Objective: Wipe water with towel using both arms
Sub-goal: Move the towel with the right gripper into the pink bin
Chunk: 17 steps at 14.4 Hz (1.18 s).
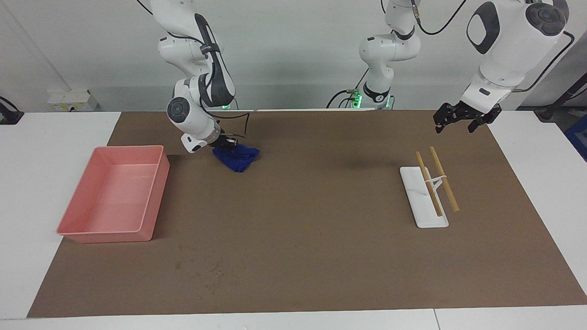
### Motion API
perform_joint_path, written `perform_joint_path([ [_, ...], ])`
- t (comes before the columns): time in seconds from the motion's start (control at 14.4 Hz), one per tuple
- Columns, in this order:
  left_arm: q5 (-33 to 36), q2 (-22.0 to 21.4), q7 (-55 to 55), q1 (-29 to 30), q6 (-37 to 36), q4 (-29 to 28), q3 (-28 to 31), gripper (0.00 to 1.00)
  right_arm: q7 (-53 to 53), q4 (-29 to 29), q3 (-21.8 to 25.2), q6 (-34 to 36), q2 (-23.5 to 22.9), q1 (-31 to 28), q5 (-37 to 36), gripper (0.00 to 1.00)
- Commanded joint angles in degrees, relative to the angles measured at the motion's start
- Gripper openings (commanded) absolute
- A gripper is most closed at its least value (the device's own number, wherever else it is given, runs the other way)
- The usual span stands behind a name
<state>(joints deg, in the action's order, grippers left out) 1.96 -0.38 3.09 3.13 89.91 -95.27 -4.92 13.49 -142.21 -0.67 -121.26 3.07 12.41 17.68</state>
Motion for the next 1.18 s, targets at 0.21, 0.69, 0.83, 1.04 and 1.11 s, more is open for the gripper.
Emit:
perform_joint_path([
  [0.21, 1.2, -1.7, -0.5, 1.2, 1.9, -2.0, 0.6, 1.0, -1.0, 1.4, -0.3, -7.7, -0.1, -1.2, -6.8, 0.0],
  [0.69, 1.1, -1.7, -3.1, 1.0, 2.5, -1.9, 0.6, 1.0, -0.7, 24.7, 0.0, 9.9, 0.6, -8.0, -6.8, 0.0],
  [0.83, 1.1, -1.7, -3.0, 0.8, 2.0, -1.9, 0.6, 1.0, -0.9, 31.1, 0.0, 13.8, 0.5, -11.8, -6.9, 0.0],
  [1.04, 0.8, -1.7, -2.7, 0.6, 2.4, -1.9, 0.4, 1.0, -1.4, 35.2, 0.0, 13.2, -0.3, -16.9, -7.0, 0.0],
  [1.11, 0.4, -1.7, -2.7, 0.6, 2.5, -1.9, 0.4, 1.0, -1.4, 35.3, 0.0, 11.6, -0.7, -18.2, -7.7, 0.0],
])
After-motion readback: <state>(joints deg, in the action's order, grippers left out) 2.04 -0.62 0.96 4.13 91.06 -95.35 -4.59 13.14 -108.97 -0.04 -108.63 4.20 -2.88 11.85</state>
